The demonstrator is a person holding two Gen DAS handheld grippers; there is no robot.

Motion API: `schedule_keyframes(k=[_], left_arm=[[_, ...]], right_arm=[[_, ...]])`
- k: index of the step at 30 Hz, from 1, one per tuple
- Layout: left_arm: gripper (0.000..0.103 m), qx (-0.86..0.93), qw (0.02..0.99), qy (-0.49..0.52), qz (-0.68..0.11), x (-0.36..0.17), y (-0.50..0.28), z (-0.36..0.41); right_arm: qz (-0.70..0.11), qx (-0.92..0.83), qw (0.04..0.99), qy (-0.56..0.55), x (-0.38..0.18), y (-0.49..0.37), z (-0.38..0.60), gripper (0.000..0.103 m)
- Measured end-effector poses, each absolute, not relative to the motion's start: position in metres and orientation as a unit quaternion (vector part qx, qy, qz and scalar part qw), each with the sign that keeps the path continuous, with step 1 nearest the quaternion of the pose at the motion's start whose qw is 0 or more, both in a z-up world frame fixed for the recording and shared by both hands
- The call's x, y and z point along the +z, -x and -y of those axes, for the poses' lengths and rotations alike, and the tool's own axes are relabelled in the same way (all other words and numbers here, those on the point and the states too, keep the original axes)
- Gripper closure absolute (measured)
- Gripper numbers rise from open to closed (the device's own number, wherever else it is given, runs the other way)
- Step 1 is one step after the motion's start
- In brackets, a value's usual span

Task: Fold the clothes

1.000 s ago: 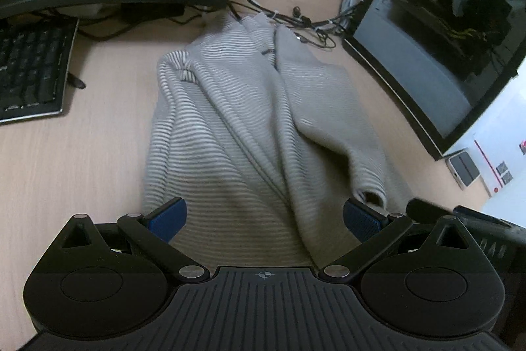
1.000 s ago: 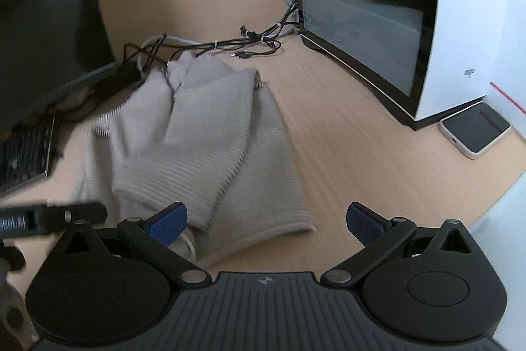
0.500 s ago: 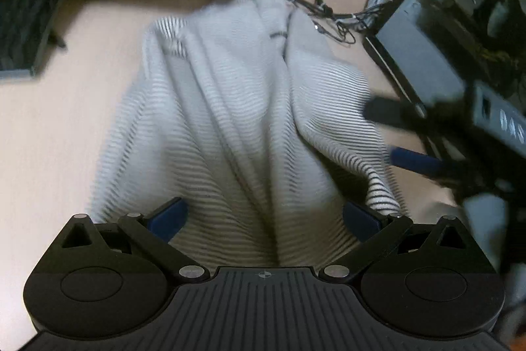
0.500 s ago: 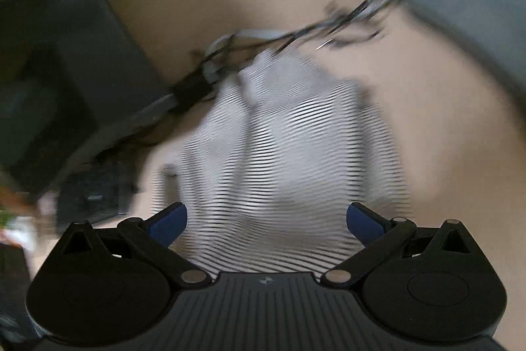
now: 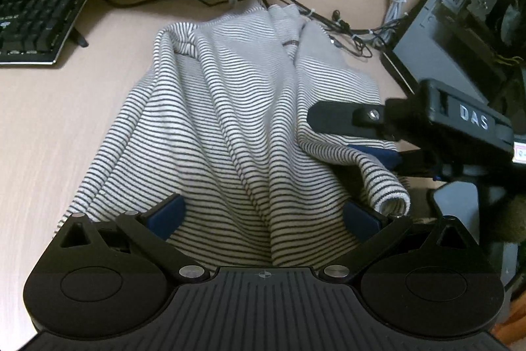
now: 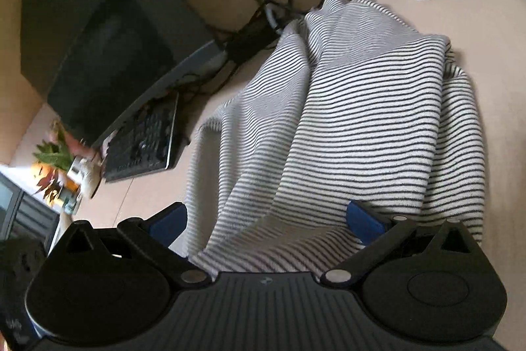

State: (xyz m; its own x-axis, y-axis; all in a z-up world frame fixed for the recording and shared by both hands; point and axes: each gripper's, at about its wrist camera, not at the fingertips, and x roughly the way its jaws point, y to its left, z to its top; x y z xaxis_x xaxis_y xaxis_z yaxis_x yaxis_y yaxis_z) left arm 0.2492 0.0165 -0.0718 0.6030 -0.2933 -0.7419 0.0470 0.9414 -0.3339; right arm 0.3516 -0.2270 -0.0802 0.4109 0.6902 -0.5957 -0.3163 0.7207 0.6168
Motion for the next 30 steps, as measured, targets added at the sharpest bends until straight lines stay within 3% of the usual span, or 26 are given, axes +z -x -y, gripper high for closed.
schedule_keyframes(k=[9,23,30], left_arm=[[0.000,-0.171,0.851,0.162,-0.470,-0.069,-0.241,-0.017],[0.000,-0.225,0.819,0.201,-0.487,-0.066,-0.250,-0.038],[0.000,-0.174,0.861,0.213,-0.428,-0.033,-0.260,-0.071]], right_arm=[[-0.442,0.326,0.829,-0.107,-0.075,-0.312,0.220,0.000],[-0.421,0.173,0.889,-0.051,-0.046,-0.279,0.217,0.000],[-0.401,0.176,0.898,-0.030,-0.023,-0.236,0.224,0.000]])
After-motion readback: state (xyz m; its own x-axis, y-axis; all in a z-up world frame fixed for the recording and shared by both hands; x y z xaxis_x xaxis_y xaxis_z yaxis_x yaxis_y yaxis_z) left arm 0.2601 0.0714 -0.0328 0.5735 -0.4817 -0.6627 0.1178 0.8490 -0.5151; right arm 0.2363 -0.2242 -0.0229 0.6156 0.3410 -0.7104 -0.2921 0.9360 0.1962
